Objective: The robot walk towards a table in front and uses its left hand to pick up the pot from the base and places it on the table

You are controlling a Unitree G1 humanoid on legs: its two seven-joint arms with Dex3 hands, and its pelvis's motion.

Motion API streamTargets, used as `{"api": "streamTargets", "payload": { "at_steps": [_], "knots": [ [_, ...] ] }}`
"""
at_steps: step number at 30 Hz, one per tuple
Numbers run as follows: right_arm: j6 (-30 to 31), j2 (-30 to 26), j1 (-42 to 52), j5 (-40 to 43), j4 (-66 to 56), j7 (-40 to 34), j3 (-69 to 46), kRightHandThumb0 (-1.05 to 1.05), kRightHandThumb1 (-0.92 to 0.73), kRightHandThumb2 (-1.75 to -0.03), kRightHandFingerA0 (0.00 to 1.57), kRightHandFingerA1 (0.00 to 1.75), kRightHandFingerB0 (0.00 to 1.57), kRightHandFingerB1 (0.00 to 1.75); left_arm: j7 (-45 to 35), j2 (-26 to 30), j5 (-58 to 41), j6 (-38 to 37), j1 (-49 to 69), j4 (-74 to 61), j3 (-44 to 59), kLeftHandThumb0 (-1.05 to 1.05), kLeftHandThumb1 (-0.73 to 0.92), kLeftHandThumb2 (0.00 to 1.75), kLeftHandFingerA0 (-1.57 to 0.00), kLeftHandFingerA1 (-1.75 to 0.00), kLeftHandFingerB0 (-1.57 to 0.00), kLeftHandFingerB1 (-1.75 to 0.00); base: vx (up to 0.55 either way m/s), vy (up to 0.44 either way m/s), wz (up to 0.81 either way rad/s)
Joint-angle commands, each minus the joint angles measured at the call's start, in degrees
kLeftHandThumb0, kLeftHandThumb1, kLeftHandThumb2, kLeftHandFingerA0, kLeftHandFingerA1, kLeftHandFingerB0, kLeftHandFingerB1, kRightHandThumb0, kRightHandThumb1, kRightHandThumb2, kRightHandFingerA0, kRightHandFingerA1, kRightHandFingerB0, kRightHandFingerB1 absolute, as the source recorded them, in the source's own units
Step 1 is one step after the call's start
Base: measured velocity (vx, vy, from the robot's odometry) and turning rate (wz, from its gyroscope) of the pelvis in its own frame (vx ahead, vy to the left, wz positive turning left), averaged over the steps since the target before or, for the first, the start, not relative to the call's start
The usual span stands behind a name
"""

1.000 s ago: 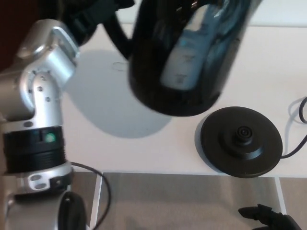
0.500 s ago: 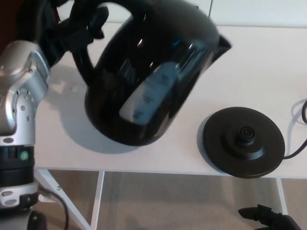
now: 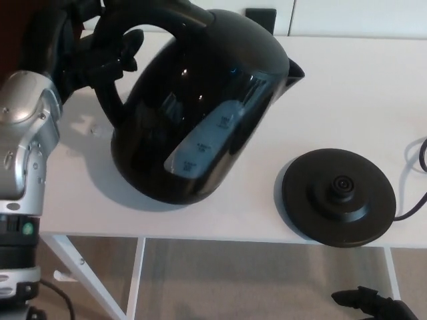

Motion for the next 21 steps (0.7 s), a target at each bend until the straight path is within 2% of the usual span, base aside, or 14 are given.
{"api": "streamTargets", "payload": {
  "at_steps": [1,2,3,4,5,6,7,8,11,12,16,17,18,21],
  "knots": [
    [0.0,-1.2,-0.5,-0.6,-0.3,-0.3,0.1,-0.07,-0.63,-0.58,0.57,0.49,0.45,0.44,-2.0,1.1,2.4,-4.3,0.8,0.8,-1.4,-0.23,0.76,0.63,-0.98,-0.73,-0.54,-0.41,0.00,0.000,0.00],
    [0.0,-1.2,-0.5,-0.6,-0.4,-0.3,0.1,-0.07,-0.63,-0.58,0.57,0.49,0.45,0.44,-2.8,1.3,2.1,-3.8,0.9,1.0,-1.5,-0.23,0.76,0.63,-0.98,-0.73,-0.54,-0.41,0.00,0.000,0.00],
    [0.5,-1.2,-0.7,-0.6,-0.5,-0.2,0.1,-0.08,-0.63,-0.58,0.57,0.49,0.45,0.44,-4.6,1.8,1.6,-4.2,1.1,1.4,-1.8,-0.22,0.74,0.62,-0.84,-0.55,-0.44,-0.37,0.00,0.000,0.00],
    [0.3,-1.4,-0.8,-0.5,-0.6,0.0,0.0,-0.09,-0.63,-0.58,0.56,0.49,0.46,0.44,-7.0,2.8,1.1,-3.0,1.1,1.5,-2.6,-0.18,0.44,0.89,-0.49,-0.62,-0.15,-0.47,0.00,0.000,0.00],
    [0.3,-1.4,-0.8,-0.4,-0.7,0.1,0.0,-0.09,-0.63,-0.58,0.56,0.49,0.46,0.44,-8.0,3.2,0.9,-2.5,1.1,1.5,-2.9,-0.18,0.44,0.89,-0.49,-0.62,-0.15,-0.47,0.00,0.000,0.00],
    [0.4,-1.5,-0.9,-0.3,-0.8,0.4,0.0,-0.08,-0.63,-0.58,0.55,0.49,0.47,0.45,-9.7,3.9,0.4,-1.6,1.2,1.2,-3.4,-0.27,0.51,0.60,-0.38,-0.42,-0.20,-0.32,0.00,0.000,0.00],
    [-0.3,-1.6,-0.9,-0.2,-0.7,0.5,0.0,-0.07,-0.63,-0.58,0.55,0.50,0.47,0.46,-11.5,4.9,0.4,-1.7,1.3,1.2,-4.3,-0.32,0.48,0.62,-0.28,-0.40,-0.14,-0.32,0.00,0.000,0.00],
    [-0.7,-1.7,-0.9,-0.3,-0.6,0.5,0.1,-0.08,-0.63,-0.57,0.54,0.49,0.47,0.46,-13.7,6.3,0.7,-2.1,1.4,1.5,-5.4,-0.23,0.44,0.92,-0.03,-0.49,0.00,-0.47,0.00,0.000,0.00],
    [-0.2,-1.8,-0.8,-0.4,-1.2,0.9,0.3,-0.08,-0.63,-0.58,0.52,0.49,0.47,0.45,-18.1,8.9,0.7,-1.8,1.4,2.4,-7.5,-0.21,0.45,0.92,-0.03,-0.50,0.00,-0.48,0.00,0.000,0.00],
    [0.1,-1.8,-1.0,-0.3,-1.1,1.1,0.3,-0.08,-0.63,-0.58,0.52,0.48,0.47,0.45,-18.7,9.4,1.1,-1.9,1.3,2.6,-8.2,-0.33,0.48,0.57,-0.14,-0.37,-0.07,-0.21,0.00,0.000,0.00],
    [0.4,-1.8,-1.2,-0.5,-1.1,0.8,0.3,-0.09,-0.63,-0.58,0.52,0.48,0.47,0.45,-19.8,10.0,0.2,-0.6,1.5,2.6,-8.6,-0.36,0.45,0.62,-0.09,-0.39,-0.08,-0.22,0.00,0.000,0.00],
    [0.5,-1.8,-1.3,-0.5,-1.1,0.9,0.2,-0.08,-0.63,-0.57,0.52,0.48,0.48,0.45,-20.0,10.1,0.1,-0.8,1.9,2.3,-8.6,-0.25,0.49,0.56,-0.10,-0.36,-0.08,-0.22,0.00,0.000,0.00],
    [0.3,-1.9,-1.4,-0.7,-1.1,0.7,0.4,-0.08,-0.62,-0.57,0.52,0.48,0.48,0.46,-20.4,10.4,0.3,-1.3,2.3,2.1,-8.7,-0.28,0.48,0.63,-0.08,-0.39,-0.06,-0.21,0.00,0.000,0.00],
    [0.2,-1.9,-1.6,-0.9,-0.9,0.5,0.5,-0.07,-0.62,-0.57,0.53,0.48,0.49,0.46,-20.8,11.0,0.9,-1.1,2.9,1.4,-8.9,-0.28,0.46,0.61,-0.08,-0.38,-0.10,-0.20,0.00,0.000,0.00]
  ]
}}
